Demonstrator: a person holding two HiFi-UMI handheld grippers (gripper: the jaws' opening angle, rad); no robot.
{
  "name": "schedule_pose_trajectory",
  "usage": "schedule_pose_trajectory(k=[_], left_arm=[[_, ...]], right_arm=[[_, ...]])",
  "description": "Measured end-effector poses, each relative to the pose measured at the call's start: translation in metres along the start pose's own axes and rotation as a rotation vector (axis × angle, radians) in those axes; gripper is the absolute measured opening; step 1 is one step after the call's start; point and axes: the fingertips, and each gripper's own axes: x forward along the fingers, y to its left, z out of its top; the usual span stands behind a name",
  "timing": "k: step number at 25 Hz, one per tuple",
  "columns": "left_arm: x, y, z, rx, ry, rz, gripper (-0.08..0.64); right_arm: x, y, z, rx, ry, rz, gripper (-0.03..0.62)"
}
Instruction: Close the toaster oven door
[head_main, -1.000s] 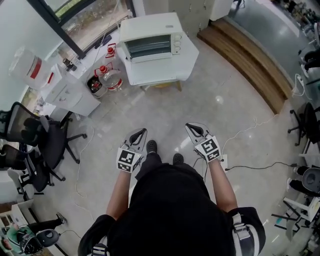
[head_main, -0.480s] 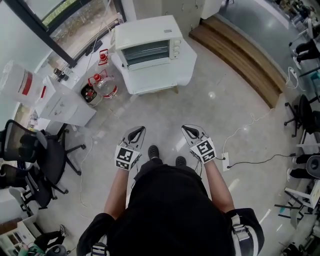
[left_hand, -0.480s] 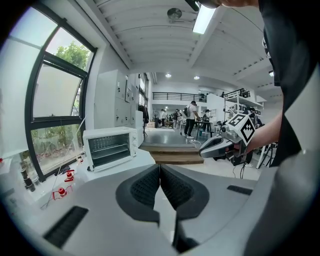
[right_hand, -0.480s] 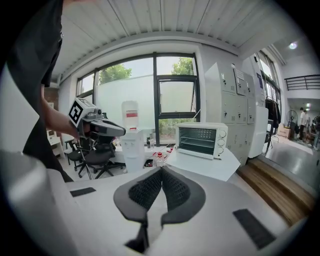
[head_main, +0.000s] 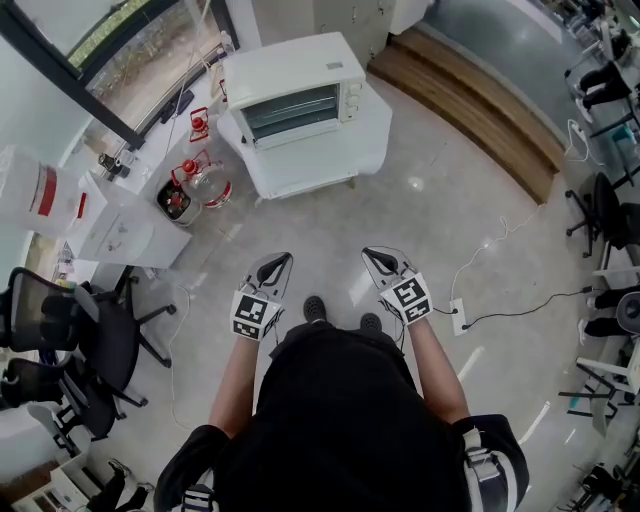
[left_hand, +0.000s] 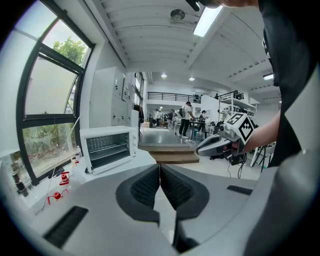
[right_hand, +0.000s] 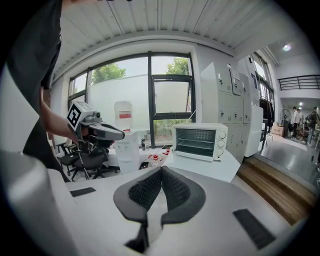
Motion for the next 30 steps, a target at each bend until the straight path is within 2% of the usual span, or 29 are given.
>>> schedule_pose_trajectory(k=[14, 23, 24, 25, 26, 27, 28, 30], left_arm=[[-0.004, 0.048, -0.011, 0.024, 0.015, -0.066, 0.025], [-0.004, 0.061, -0.013, 0.032, 0.006, -0.078, 0.026], [-0.003, 0.063, -0.012, 0.035, 0.000, -0.072, 0.026], [-0.003, 0.066, -0.011, 0.035, -0.009, -0.061, 0.028], [-0.002, 0.070, -0.010, 0.032, -0.020, -0.043, 0.081], [0.000, 0.075, -0.009, 0.028, -0.027, -0.022, 0.217], [0.002, 0.079, -0.009, 0.026, -0.029, -0.004, 0.271], [0.008, 0.084, -0.007, 0.029, -0.028, 0.017, 0.280]], right_arm=[[0.039, 0.011, 0.006, 0.032, 0.003, -0.071, 0.012], [0.053, 0.014, 0.011, 0.032, -0.009, -0.057, 0.014], [0.055, 0.012, 0.012, 0.029, -0.016, -0.060, 0.031], [0.058, 0.010, 0.014, 0.027, -0.024, -0.067, 0.092], [0.060, 0.007, 0.017, 0.025, -0.033, -0.077, 0.166], [0.062, 0.003, 0.019, 0.024, -0.042, -0.091, 0.280], [0.064, -0.001, 0.021, 0.024, -0.052, -0.106, 0.369], [0.063, -0.013, 0.025, 0.027, -0.078, -0.136, 0.426]])
